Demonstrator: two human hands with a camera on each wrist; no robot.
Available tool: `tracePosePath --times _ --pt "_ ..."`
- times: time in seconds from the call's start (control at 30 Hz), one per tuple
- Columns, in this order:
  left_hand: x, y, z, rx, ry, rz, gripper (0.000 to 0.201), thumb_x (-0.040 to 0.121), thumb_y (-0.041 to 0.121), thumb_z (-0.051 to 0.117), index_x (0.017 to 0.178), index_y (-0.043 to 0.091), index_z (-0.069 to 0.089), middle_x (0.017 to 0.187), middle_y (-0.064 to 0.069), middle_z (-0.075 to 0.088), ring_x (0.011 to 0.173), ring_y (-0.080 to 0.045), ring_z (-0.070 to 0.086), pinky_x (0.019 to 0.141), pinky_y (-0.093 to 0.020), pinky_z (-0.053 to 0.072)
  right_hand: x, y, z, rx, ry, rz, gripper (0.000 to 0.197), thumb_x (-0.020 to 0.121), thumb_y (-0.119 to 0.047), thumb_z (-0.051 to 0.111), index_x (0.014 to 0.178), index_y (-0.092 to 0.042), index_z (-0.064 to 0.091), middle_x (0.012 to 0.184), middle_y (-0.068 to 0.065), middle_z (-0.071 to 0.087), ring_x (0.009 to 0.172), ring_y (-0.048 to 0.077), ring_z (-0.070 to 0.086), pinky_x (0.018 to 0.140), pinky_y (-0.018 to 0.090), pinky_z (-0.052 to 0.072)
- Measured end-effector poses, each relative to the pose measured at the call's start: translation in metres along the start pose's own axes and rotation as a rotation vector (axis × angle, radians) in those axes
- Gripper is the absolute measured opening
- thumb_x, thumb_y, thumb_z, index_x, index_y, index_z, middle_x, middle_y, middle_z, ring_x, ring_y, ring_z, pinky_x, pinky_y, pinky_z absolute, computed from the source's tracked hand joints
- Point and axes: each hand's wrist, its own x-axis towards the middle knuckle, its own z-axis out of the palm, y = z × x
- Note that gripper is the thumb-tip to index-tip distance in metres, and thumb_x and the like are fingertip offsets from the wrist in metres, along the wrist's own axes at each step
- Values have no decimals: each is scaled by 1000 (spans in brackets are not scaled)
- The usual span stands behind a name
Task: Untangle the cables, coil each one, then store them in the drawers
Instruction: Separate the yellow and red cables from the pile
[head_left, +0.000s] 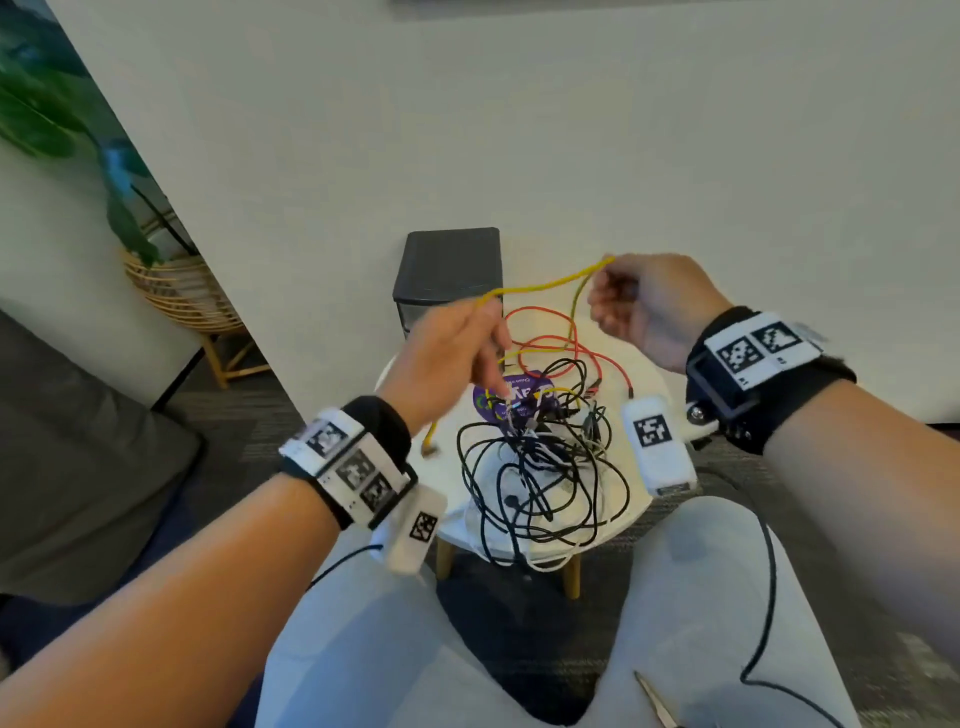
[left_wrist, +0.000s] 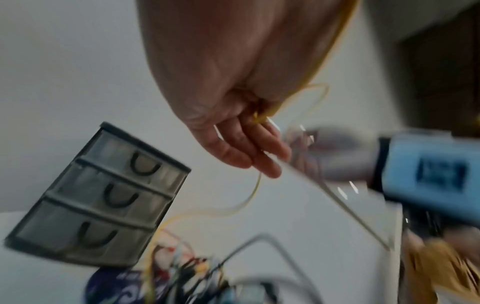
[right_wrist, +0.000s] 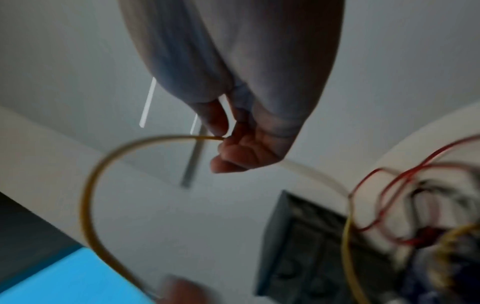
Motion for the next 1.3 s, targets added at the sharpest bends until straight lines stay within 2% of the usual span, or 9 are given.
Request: tracePosePath --times 0.17,0.37,0.53,0.63,0.87,1.0,1.1,1.2,1.3 --pt "21 35 -49 36 88 18 23 104 13 51 86 7 65 50 8 29 43 -10 27 44 -23 25 2 35 -27 -623 17 -33 27 98 -13 57 77 1 67 74 15 67 57 21 63 55 28 47" --pt "25 26 -79 239 210 36 38 102 32 50 89 7 75 47 13 36 47 -6 30 54 -31 26 1 55 -19 -1104 -288 -172 16 93 -16 67 84 -22 79 79 -8 73 79 10 68 70 22 49" --pt "19 -26 -53 719 -219 -70 36 105 29 49 84 21 77 72 15 57 58 0 48 60 -22 33 9 83 -12 -1370 -515 -114 25 92 -13 64 73 -24 75 87 -5 76 87 16 68 76 27 49" --pt "18 -60 -39 913 -401 -66 34 106 32 47 92 18 74 90 6 58 85 -10 54 77 -29 38 11 95 -8 -1440 -510 -127 17 93 -14 62 90 -12 78 86 -1 74 84 19 65 79 31 51" --pt "31 -92 -15 1020 -236 -119 23 105 18 43 92 12 60 95 -8 61 87 -30 61 79 -41 50 13 106 7 -1685 -549 -111 17 92 -12 57 92 -13 73 85 6 65 82 31 64 76 35 53" --pt "30 -102 -12 911 -236 -228 18 105 22 47 116 19 61 113 -7 63 94 -26 65 87 -40 53 16 113 14 -1639 -500 -43 16 97 -12 54 99 -5 69 89 10 61 80 27 56 73 31 45" --pt "27 -94 -6 818 -162 -148 21 106 30 46 124 22 54 116 -3 61 99 -24 59 86 -35 47 18 117 13 -1555 -470 -61 24 101 -22 52 88 -5 64 80 6 61 78 27 55 72 29 41" --pt "21 -80 7 744 -74 -14 21 105 40 45 120 27 50 116 5 53 102 -19 59 85 -34 48 13 108 15 -1461 -484 -104 23 103 -26 50 100 -10 65 101 5 66 91 27 58 77 26 39" --pt "16 -65 25 648 -154 138 33 99 53 49 125 33 48 121 7 47 109 -15 54 91 -33 49 12 101 14 -1447 -499 -115 16 103 -22 49 101 -16 63 101 6 65 97 29 60 82 30 42"
